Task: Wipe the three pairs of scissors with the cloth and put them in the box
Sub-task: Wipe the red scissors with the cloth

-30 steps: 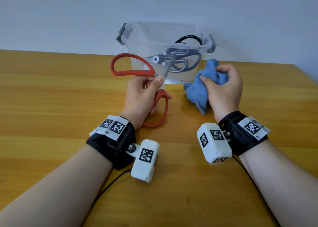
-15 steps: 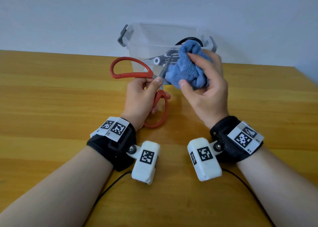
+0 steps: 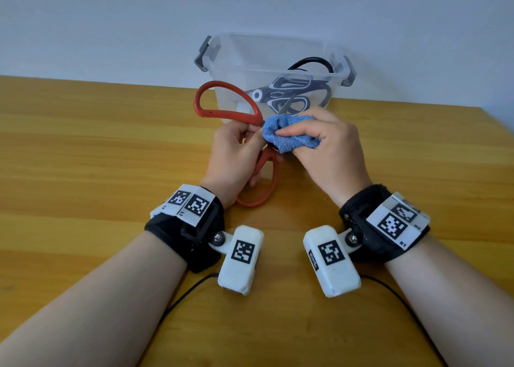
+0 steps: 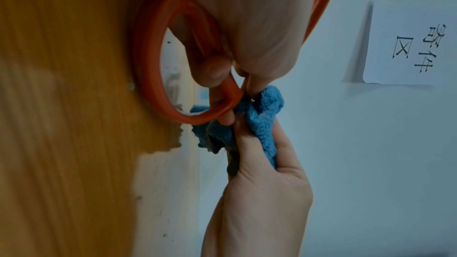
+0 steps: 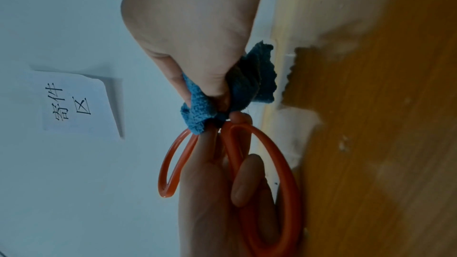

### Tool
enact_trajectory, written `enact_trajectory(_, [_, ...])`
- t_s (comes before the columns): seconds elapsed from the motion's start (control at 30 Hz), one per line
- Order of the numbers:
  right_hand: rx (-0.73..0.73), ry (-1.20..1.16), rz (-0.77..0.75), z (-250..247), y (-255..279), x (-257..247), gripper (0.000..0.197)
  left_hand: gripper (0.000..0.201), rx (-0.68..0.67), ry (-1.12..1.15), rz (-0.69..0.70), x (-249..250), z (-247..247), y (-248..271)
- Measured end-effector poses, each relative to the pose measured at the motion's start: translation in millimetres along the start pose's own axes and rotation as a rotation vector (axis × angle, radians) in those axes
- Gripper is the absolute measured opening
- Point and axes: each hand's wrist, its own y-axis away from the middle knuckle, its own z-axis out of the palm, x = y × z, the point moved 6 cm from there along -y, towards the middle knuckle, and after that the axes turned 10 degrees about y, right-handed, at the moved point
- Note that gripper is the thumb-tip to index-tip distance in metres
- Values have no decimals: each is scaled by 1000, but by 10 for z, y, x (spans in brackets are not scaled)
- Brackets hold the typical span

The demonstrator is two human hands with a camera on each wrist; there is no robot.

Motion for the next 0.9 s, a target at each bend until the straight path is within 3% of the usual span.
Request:
enact_trajectory(0.33, [-104, 194, 233, -39, 12, 454, 23, 16, 58, 10, -18, -17, -43, -1])
enact_trajectory(0.47, [56, 161, 270, -175, 13, 439, 27, 18, 85, -10, -13, -23, -62, -15])
enact_trajectory(0.57, [211, 41, 195, -289, -29, 199, 38, 20, 76, -15, 3, -15, -58, -15])
enact_trajectory(0.63, [233, -8, 117, -295, -34, -4, 47, 21, 71, -29, 8, -17, -53, -17])
enact_trajectory(0.8, [168, -110, -27, -201, -27, -281, 64, 30, 44, -36, 30, -27, -56, -40])
enact_trajectory(0.9, [97, -91, -55, -122, -24, -250, 49, 29, 56, -63, 42, -19, -57, -32])
